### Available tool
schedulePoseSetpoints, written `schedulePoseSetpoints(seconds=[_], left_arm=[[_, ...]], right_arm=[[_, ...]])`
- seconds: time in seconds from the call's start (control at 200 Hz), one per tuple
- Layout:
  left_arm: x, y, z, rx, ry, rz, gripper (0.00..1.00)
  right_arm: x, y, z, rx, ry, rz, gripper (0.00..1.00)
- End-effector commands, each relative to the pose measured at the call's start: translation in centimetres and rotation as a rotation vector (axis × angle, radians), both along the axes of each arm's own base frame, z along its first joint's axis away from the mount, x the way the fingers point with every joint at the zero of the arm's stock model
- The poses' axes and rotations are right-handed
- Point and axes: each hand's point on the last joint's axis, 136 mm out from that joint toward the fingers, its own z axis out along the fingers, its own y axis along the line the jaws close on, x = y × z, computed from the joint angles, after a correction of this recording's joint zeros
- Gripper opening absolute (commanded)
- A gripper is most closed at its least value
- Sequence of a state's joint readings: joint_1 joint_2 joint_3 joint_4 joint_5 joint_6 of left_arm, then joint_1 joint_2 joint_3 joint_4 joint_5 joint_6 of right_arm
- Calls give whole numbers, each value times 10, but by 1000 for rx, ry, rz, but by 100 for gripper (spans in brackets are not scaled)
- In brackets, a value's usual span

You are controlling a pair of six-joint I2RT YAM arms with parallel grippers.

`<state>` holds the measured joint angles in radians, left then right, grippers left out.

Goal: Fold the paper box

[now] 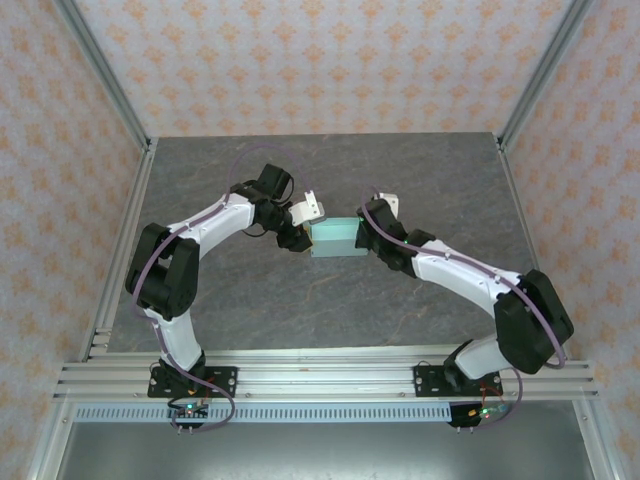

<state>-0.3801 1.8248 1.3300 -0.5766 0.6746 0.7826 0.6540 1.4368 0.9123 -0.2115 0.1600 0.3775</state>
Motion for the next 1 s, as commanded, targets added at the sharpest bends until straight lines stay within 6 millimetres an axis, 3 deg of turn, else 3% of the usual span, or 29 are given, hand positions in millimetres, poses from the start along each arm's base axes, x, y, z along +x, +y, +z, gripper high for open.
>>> schedulePoseSetpoints(seconds=[0.0, 0.52, 0.676, 0.996], left_arm=[[0, 5, -8, 46, 34, 31, 47], [1, 4, -5, 43, 36, 39, 48], [1, 4, -2, 36, 30, 41, 50], [2, 5, 4, 26, 13, 49, 59]], right_arm=[[-16, -19, -33, -84, 66, -26, 0], [-20, -28, -50, -79, 42, -63, 0], [-17, -31, -32, -92, 17, -76, 0], [-12, -28, -12, -108, 8, -67, 0]])
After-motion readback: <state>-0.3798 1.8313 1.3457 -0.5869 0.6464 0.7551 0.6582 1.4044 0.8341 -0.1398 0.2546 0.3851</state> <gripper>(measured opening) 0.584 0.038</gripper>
